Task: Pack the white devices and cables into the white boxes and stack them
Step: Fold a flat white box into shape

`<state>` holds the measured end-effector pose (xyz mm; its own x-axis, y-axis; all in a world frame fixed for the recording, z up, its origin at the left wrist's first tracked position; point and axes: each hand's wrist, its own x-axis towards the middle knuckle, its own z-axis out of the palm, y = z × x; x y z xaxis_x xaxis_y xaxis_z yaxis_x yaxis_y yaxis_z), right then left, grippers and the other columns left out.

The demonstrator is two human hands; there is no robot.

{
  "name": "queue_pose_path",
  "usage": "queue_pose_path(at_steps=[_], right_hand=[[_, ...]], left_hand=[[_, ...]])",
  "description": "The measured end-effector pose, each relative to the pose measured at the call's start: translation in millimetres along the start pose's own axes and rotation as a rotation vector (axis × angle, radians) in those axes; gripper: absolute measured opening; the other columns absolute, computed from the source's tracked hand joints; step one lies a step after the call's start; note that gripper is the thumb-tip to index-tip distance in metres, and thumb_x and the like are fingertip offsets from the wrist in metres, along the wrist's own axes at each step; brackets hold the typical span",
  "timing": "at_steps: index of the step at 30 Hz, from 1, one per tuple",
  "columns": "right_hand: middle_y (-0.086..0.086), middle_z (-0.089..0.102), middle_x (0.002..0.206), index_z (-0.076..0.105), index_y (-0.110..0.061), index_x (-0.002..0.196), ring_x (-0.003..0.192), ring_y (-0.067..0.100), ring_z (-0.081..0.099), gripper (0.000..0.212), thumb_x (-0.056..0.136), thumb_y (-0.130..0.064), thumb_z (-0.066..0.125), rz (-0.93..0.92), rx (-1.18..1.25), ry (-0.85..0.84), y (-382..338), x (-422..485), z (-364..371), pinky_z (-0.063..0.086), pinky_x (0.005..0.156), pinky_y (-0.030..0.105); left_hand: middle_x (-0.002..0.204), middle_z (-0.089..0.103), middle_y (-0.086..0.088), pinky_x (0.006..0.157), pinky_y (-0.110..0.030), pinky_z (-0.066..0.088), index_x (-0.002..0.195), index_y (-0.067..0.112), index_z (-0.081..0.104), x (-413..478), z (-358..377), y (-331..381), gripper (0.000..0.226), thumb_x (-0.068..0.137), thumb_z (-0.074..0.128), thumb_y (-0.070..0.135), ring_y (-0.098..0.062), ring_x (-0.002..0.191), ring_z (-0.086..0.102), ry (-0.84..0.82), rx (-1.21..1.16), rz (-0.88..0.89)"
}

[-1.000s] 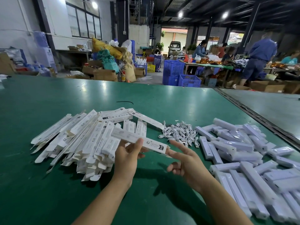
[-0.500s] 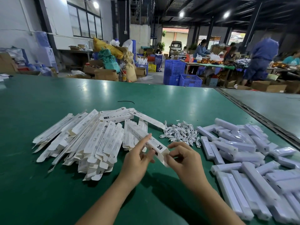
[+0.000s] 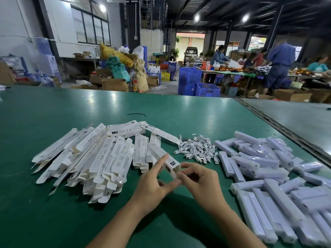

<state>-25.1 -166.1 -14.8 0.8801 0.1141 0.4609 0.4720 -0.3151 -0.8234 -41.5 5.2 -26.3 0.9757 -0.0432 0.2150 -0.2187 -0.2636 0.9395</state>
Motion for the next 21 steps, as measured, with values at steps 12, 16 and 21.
queue_pose_path(at_steps=[12,16,21], right_hand=[[-0.013,0.063,0.129,0.075,-0.018,0.110,0.117,-0.005,0.058,0.041,0.070,-0.006,0.074,-0.347,-0.171,-0.181,-4,1,-10,0.042,0.100,0.012],[-0.013,0.065,0.122,0.076,-0.019,0.105,0.111,-0.007,0.061,0.028,0.077,-0.017,0.083,-0.372,-0.195,-0.125,-2,2,-6,0.046,0.098,0.014],[-0.010,0.069,0.110,0.074,-0.018,0.098,0.099,-0.003,0.064,0.017,0.082,-0.022,0.078,-0.363,-0.194,-0.034,-4,-1,0,0.051,0.085,0.016]], left_hand=[[0.094,0.077,0.000,0.066,-0.023,0.056,0.105,0.032,0.075,5,-5,5,0.037,0.068,0.081,0.027,-0.009,0.084,0.071,0.121,-0.376,-0.044],[0.092,0.077,-0.002,0.064,-0.025,0.057,0.111,0.025,0.073,4,-5,7,0.033,0.079,0.078,0.018,-0.019,0.077,0.074,0.104,-0.391,-0.061],[0.091,0.077,-0.009,0.067,-0.029,0.060,0.113,0.035,0.072,4,-3,7,0.030,0.085,0.073,0.027,-0.034,0.075,0.074,0.025,-0.383,-0.124]])
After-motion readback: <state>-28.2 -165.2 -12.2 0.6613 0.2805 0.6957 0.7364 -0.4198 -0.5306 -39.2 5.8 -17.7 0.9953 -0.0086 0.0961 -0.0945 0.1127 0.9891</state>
